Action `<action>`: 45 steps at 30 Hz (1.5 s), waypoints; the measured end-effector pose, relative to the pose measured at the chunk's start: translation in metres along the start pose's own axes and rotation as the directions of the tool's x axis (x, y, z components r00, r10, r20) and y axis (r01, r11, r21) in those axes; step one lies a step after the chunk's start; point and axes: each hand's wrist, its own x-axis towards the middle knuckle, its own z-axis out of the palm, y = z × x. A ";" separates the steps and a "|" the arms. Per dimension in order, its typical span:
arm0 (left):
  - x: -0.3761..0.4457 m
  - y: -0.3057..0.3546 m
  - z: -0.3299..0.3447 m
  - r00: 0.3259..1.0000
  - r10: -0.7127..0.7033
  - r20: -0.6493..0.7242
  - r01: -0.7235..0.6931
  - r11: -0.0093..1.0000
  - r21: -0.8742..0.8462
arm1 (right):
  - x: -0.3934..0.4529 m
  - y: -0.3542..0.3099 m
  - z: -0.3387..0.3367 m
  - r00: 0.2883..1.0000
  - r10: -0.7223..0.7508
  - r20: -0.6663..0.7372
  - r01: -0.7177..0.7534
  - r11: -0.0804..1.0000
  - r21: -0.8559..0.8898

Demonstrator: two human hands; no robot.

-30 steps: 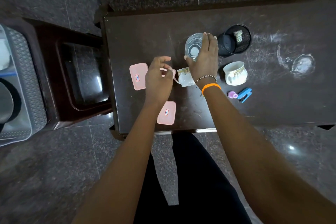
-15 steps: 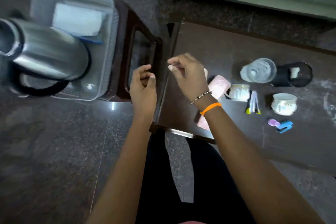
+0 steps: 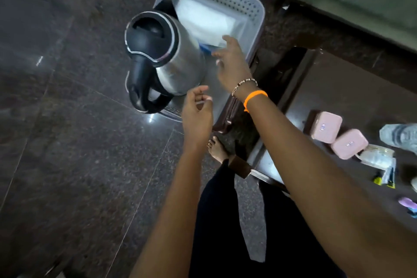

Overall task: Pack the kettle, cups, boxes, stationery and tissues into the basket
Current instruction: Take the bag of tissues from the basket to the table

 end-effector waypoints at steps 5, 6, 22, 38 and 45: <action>0.025 -0.004 -0.017 0.996 -0.026 0.085 0.024 0.999 0.027 | 0.052 0.014 0.036 0.954 0.099 0.283 0.055 0.871 -0.488; 0.028 -0.005 -0.020 0.995 -0.033 0.097 0.030 0.999 0.037 | 0.057 0.017 0.042 0.944 0.115 0.310 0.072 0.844 -0.532; 0.025 0.037 -0.016 0.968 0.032 0.249 -0.035 0.999 0.008 | -0.029 -0.003 -0.024 0.891 0.179 -0.417 0.045 0.880 0.473; -0.092 0.025 0.090 0.919 0.044 0.393 -0.109 0.984 0.144 | -0.213 0.099 -0.078 0.900 0.232 -0.370 -0.044 0.891 0.451; -0.155 0.008 0.135 0.849 0.081 0.522 -0.194 0.967 0.166 | -0.255 0.160 -0.129 0.915 0.229 -0.331 -0.180 0.968 0.173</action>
